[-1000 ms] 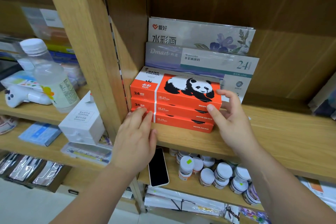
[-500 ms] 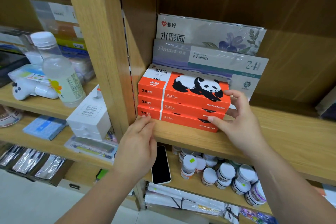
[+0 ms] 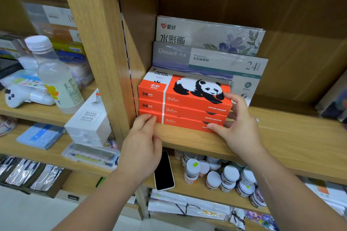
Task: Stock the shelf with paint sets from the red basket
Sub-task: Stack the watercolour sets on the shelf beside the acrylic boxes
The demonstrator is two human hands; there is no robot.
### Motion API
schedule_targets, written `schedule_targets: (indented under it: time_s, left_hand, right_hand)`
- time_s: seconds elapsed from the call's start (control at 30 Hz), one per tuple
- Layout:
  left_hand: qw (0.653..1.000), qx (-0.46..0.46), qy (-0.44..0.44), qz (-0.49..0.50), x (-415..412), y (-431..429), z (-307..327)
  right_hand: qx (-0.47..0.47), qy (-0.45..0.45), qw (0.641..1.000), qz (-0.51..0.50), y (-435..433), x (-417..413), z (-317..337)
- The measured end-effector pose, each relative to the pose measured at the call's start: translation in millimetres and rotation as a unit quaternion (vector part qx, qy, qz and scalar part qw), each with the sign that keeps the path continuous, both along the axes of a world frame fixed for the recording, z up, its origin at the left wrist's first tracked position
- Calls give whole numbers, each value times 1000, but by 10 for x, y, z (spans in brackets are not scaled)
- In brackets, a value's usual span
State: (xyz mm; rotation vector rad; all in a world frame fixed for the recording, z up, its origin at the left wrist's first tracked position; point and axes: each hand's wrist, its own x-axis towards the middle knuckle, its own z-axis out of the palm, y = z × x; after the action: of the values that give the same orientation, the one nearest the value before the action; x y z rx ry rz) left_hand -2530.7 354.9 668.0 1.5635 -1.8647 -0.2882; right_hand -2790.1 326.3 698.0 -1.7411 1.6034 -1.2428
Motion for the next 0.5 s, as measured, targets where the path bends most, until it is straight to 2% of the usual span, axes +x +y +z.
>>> schedule_targets:
  time_s: [0.07,0.17,0.23,0.3,0.37,0.5]
  left_hand:
    - [1000,-9,7,-2,9,1,9]
    - [998,-65,13,4,2,-11,79]
    - [991,-129,-18,16,-25,-63,183]
    - [981,-174,-82,9,-68,-193,335]
    - [975,-154,-159,-3,-120,-361,533]
    - [956,-47,-288,-18,-173,-602,706]
  right_hand:
    - [6,-27,1000,13,-10,-30,22]
    - [49,-142,988,37,-68,-82,86]
    - [87,-235,967,44,-141,-84,118]
    - [117,-270,954,58,-201,-65,160]
    - [128,-278,949,74,-208,-45,184]
    - [128,-252,953,108,-177,-72,126]
